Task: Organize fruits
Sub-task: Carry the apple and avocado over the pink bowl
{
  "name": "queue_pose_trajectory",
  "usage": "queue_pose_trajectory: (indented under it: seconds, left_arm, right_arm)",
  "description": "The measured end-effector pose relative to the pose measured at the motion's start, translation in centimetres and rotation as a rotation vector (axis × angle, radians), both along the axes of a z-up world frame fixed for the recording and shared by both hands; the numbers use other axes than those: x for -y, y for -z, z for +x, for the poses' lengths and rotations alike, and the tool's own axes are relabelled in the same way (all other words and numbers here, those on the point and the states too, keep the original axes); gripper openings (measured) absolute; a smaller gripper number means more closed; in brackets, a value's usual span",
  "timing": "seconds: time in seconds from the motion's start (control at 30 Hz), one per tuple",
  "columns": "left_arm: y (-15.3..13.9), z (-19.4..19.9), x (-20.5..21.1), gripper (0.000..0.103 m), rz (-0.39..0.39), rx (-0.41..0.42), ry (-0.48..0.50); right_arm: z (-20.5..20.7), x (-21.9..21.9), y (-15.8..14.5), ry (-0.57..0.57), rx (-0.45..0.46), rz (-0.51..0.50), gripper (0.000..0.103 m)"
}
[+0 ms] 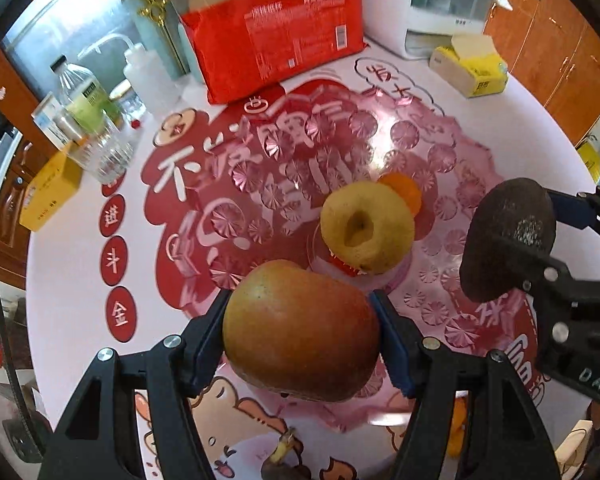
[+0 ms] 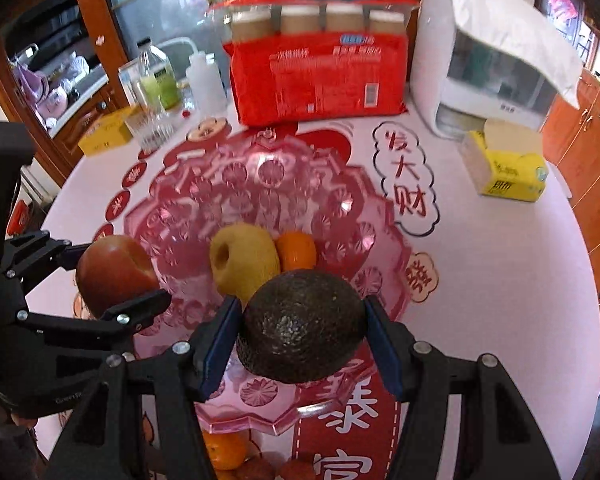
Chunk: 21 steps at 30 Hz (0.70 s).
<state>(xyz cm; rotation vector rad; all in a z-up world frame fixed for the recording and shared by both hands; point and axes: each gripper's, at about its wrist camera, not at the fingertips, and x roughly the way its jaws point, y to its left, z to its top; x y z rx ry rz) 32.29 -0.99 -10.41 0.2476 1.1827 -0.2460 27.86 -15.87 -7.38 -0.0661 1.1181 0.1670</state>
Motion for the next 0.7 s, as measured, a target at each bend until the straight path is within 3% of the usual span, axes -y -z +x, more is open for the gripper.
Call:
queue_pose_trajectory:
  seconds: [0.27, 0.7]
  left_arm:
    - [2.2, 0.9, -0.6, 0.066, 0.009, -0.04, -0.019]
    - [2.5, 0.6, -0.5, 0.067, 0.014, -0.039, -0.024]
  right_arm:
    - [0.3, -0.8, 2.7, -0.03, -0.051, -0.019, 0.06]
    - [-0.4, -2.0, 2.5, -0.081, 0.008, -0.035, 0.061]
